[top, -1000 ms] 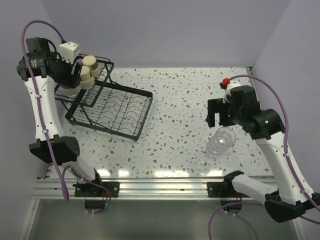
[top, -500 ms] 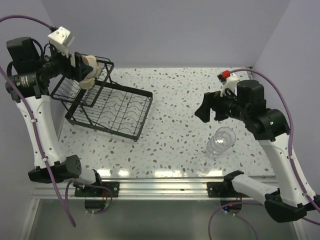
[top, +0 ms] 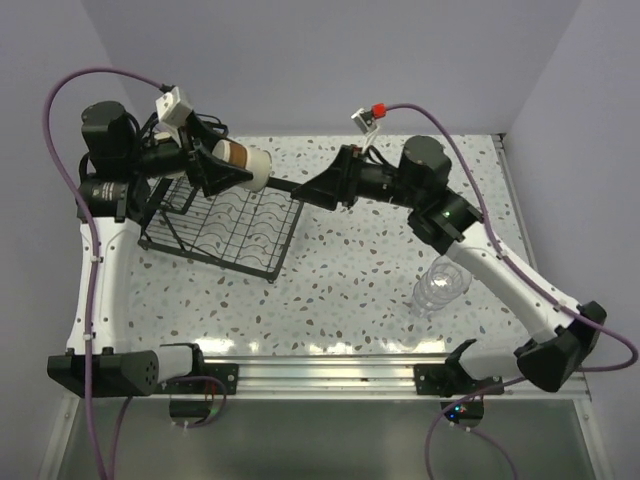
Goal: Unload the cups from the dish rack
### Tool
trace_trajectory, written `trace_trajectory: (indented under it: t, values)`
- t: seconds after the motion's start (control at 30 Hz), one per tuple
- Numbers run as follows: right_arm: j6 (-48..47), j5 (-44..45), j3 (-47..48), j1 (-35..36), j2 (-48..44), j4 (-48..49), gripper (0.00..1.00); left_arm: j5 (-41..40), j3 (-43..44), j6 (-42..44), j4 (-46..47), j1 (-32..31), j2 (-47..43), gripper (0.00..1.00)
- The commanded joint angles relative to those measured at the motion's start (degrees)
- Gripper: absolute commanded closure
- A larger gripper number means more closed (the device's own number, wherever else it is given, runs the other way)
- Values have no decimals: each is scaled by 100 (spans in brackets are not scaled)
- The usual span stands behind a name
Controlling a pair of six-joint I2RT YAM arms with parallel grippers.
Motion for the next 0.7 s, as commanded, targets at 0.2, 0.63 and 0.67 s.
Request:
trace_trajectory:
  t: [0.2, 0.63, 0.67]
  values:
    - [1500, 321, 261, 864, 853, 2097, 41, 544, -320, -589, 1116, -154, -279, 100]
    - [1097, 796, 375, 927, 907, 1677, 52, 957, -839, -835, 1494, -171, -516, 100]
    - [1062, 840, 367, 900, 871, 1632, 52, 957, -830, -835, 1494, -171, -525, 100]
